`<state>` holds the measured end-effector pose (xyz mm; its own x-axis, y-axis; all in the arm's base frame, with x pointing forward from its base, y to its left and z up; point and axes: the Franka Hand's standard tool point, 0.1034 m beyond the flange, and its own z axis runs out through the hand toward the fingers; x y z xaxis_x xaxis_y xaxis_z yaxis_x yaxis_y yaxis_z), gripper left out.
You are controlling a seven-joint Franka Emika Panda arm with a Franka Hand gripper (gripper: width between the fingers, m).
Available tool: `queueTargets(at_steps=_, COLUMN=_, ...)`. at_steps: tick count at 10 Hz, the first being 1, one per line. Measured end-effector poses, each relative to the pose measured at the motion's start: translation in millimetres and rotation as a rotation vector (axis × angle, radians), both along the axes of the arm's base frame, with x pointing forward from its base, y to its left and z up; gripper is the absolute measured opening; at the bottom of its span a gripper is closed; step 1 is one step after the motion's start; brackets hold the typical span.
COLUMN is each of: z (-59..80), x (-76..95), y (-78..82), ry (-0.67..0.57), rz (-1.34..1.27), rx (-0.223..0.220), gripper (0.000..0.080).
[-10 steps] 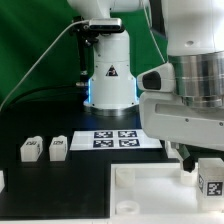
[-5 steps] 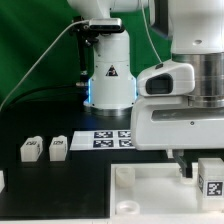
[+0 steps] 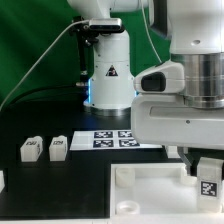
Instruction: Assemble one leg
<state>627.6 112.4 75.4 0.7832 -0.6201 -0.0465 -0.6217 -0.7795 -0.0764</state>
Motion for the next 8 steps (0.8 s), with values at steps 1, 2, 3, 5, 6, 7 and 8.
queueTargets(at_steps=1, z=-0.2, x=0.0, y=0.0, ry=0.018, rz=-0.236, rx=0.000, gripper=0.0291)
queueTargets(at_steps=2, z=-1.7, x=-0.3, y=-1.2, ry=0.040, rz=-0.499, rx=0.025, gripper=0.0291)
queueTargets(at_steps=3, z=-1.7, x=-0.2, y=-2.3, ry=0.066, rz=-0.712, rx=0.046, gripper=0.0291)
queueTargets(at_steps=5, z=-0.8, x=-0.2, y=-2.3, ry=0.094, rz=-0.874, rx=0.053, gripper=0.0291)
queueTargets(at_steps=6, z=0.1, x=-0.2, y=-2.7, ry=0.108, rz=-0.936, rx=0.056, gripper=0.0291)
queueTargets(at_steps=7, z=-0.7, x=-1.1, y=-1.4, ry=0.113, rz=-0.972, rx=0.055, gripper=0.0291)
queueTargets(at_steps=8, z=-0.7, x=-1.1, y=-1.6, ry=0.109, rz=-0.932, rx=0.055, gripper=0.0365)
